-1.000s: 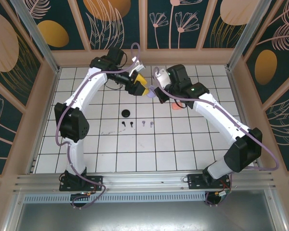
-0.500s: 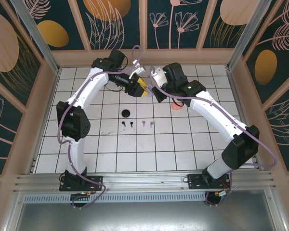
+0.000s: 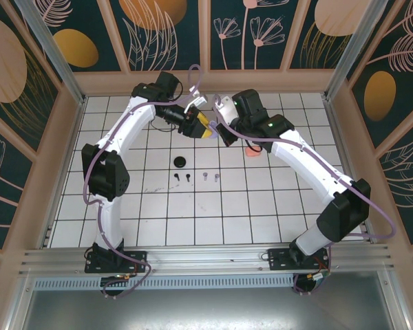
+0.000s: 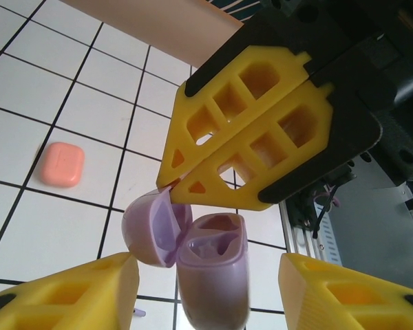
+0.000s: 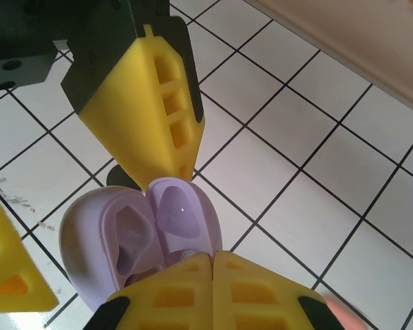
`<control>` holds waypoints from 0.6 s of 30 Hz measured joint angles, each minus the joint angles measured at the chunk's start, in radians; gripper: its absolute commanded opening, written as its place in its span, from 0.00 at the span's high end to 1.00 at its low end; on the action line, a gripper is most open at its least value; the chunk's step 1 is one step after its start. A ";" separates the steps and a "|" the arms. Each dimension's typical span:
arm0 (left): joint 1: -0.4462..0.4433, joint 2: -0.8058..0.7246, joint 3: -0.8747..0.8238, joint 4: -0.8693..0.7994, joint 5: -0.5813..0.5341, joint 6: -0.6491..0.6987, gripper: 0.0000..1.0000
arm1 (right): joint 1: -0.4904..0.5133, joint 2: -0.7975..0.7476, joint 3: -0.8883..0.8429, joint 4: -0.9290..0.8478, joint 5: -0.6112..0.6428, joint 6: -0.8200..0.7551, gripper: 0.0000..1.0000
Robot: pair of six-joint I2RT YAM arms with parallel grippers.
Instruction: Insert wireless bluetooth earbuds into charging case
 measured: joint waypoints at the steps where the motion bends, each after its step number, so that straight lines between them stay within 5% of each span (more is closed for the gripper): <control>1: 0.000 0.001 0.000 0.000 0.000 0.000 0.47 | 0.001 0.000 0.002 0.000 0.000 0.000 1.00; 18: -0.003 0.016 0.000 -0.001 0.024 0.004 0.58 | 0.010 0.022 0.040 0.000 0.008 0.000 1.00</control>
